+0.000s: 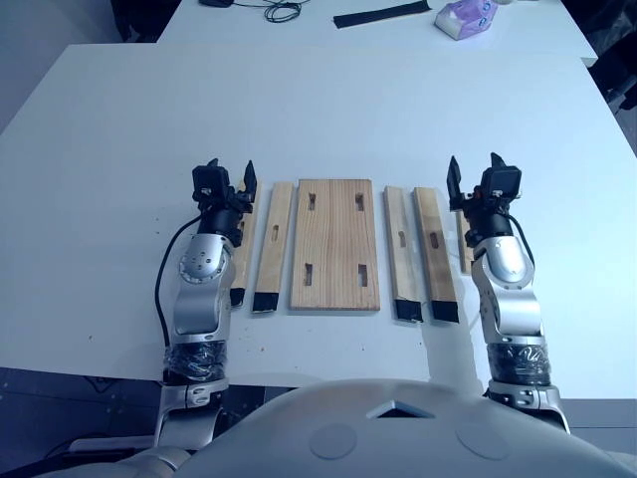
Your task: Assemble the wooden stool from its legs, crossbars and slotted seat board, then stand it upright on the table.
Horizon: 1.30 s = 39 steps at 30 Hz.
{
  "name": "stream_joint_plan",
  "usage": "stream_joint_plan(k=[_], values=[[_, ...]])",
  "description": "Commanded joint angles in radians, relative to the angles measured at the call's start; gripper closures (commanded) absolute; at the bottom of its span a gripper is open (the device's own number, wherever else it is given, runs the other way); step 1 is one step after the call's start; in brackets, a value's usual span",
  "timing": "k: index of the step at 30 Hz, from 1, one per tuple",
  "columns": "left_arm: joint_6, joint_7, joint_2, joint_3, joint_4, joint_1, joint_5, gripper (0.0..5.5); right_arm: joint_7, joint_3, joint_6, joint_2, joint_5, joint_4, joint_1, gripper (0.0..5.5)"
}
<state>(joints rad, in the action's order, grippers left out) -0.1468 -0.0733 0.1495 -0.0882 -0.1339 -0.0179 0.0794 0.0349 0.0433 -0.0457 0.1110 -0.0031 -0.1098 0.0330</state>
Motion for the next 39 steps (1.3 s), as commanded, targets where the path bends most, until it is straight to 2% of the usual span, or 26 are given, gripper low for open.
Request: stream_joint_plan(k=[1, 6, 9, 13, 16, 20, 23, 27, 34, 39], values=[[-0.024, -0.006, 0.008, 0.004, -0.005, 0.004, -0.010, 2.36, -0.006, -0.002, -0.004, -0.007, -0.006, -0.009, 0.003, 2.06], [-0.048, -0.015, 0.020, -0.001, -0.019, -0.011, -0.007, 2.36, -0.004, 0.002, -0.010, -0.009, -0.003, -0.029, 0.012, 2.06], [-0.133, -0.030, 0.050, -0.012, -0.084, -0.027, 0.000, 2.36, -0.007, 0.006, -0.014, -0.008, -0.006, -0.053, 0.042, 2.06], [-0.473, -0.098, 0.160, -0.058, -0.379, -0.069, 0.084, 2.36, -0.027, 0.016, -0.022, -0.018, -0.013, -0.105, 0.101, 2.06], [-0.734, -0.183, 0.296, -0.137, -0.550, -0.108, 0.168, 2.36, -0.051, 0.014, -0.032, -0.035, -0.021, -0.153, 0.150, 2.06], [-0.963, -0.294, 0.478, -0.229, -0.612, -0.117, 0.242, 1.82, -0.088, 0.013, -0.038, -0.064, -0.035, -0.215, 0.236, 2.09], [-1.068, -0.340, 0.557, -0.266, -0.600, -0.112, 0.275, 1.70, -0.112, 0.006, -0.035, -0.086, -0.045, -0.241, 0.280, 2.09], [-1.121, -0.369, 0.608, -0.235, -0.570, -0.116, 0.290, 1.70, -0.131, -0.016, -0.036, -0.111, -0.059, -0.250, 0.291, 2.09], [-1.183, -0.322, 0.548, -0.200, -0.544, -0.086, 0.289, 1.70, -0.123, -0.002, -0.044, -0.102, -0.054, -0.244, 0.273, 2.09], [-1.131, -0.300, 0.561, -0.179, -0.507, -0.109, 0.256, 1.70, -0.114, 0.005, -0.046, -0.094, -0.052, -0.234, 0.260, 2.09]])
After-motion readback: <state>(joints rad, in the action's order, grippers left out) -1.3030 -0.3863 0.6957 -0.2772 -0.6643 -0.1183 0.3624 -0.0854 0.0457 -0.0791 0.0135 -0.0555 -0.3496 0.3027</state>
